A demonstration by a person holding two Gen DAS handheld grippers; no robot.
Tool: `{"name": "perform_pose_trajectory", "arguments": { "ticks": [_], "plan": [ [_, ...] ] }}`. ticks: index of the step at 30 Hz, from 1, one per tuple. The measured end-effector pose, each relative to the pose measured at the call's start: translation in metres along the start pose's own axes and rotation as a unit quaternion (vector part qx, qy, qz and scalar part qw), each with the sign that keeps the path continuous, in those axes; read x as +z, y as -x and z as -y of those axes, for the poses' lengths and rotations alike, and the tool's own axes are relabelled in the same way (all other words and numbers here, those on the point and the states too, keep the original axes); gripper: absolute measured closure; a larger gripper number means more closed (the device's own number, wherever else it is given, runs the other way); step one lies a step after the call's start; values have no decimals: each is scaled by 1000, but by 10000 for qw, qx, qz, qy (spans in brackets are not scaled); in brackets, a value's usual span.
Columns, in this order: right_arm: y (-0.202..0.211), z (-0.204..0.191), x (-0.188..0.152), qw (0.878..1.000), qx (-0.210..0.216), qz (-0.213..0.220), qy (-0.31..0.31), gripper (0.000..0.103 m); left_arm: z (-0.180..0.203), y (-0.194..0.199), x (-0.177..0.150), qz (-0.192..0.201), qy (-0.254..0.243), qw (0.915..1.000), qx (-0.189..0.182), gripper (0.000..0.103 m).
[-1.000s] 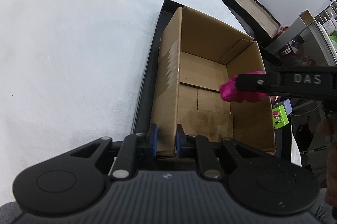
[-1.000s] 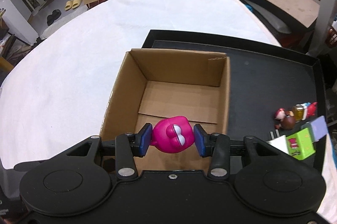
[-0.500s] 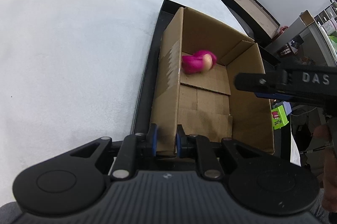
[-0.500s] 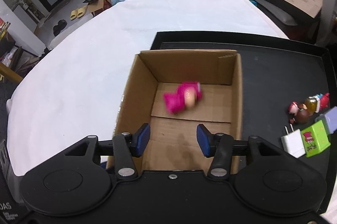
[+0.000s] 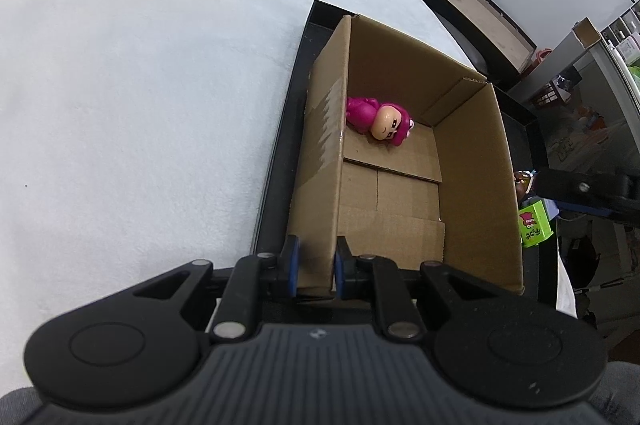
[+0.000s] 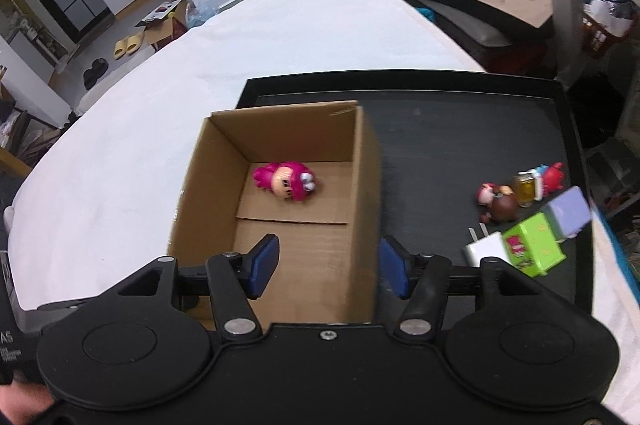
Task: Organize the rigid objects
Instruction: 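Move the right gripper to the green cube toy and close on it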
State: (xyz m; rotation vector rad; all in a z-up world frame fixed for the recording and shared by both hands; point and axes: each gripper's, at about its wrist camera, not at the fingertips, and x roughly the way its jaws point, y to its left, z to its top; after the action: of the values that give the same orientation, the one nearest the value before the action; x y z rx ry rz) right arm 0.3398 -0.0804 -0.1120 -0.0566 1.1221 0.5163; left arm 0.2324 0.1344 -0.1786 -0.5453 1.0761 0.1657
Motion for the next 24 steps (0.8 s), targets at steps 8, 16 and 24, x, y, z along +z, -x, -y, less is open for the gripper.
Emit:
{"name": "perform_pose_trajectory", "arguments": {
  "ticks": [8,16,24],
  "plan": [
    [13,41,-8,9994,-276,106,-150,32,3,-1,0,4,-8,10000,72,87],
    [9,82,-17,9981,-485,68,-375,32,4,-1,1,-9,36,9999,103,87],
    [-10,109,-28,9980,-386,-102,-493,46,7,-3,2,-51,-18,9998,174,87]
  ]
}}
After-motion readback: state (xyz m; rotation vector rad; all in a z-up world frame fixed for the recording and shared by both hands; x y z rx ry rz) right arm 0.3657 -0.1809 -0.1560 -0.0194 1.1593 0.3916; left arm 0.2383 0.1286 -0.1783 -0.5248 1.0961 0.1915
